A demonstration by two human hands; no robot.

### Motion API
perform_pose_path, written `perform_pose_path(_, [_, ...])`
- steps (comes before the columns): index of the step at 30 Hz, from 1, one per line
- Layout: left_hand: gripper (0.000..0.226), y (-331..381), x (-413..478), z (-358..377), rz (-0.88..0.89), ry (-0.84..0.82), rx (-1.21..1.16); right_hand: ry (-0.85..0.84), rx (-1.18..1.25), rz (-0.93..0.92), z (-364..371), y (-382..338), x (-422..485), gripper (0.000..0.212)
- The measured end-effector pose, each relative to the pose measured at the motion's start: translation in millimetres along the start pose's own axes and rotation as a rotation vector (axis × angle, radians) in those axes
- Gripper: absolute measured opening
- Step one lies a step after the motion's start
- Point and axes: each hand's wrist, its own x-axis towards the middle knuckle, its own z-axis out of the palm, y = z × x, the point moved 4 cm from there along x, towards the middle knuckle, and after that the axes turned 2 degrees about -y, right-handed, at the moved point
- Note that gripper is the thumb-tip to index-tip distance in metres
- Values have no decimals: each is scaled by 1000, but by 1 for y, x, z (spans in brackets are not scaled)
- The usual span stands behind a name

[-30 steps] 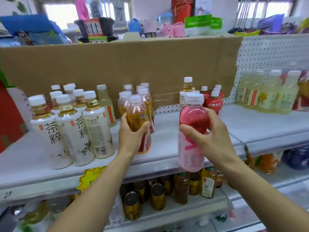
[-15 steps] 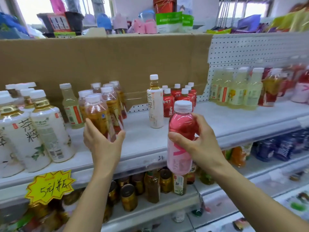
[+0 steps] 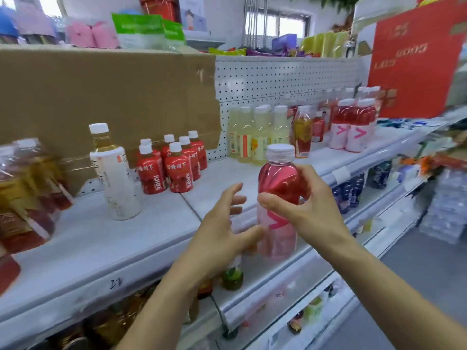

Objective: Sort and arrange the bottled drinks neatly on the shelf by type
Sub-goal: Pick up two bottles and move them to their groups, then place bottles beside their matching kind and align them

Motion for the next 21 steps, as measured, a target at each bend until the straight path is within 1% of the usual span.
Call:
perform_pose_path(2, [93, 10, 25, 34, 36, -92, -8, 40, -18, -7, -26, 6, 11, 58])
perform_pose_path(5, [85, 26, 66, 81, 93, -139, -70, 94, -20, -11, -64, 22, 33, 58])
perform_pose_path(9, [72, 42, 125, 127, 142, -50, -104, 137, -39, -16, -112, 50, 72, 57])
perform_pose_path(14, [58, 54, 198, 171, 181, 46, -107, 122, -67, -25, -164, 88, 132, 56])
perform_pose_path(16, [59, 56, 224, 186, 202, 65, -128, 109, -75, -42, -182, 102, 154, 56])
perform_pose_path(19, [62, 60, 261, 204, 202, 67, -147, 92, -67, -63, -210, 119, 183, 65])
perform_pose_path(21, [62, 59, 286, 217, 177, 59, -158, 70, -15, -59, -229, 134, 200, 63])
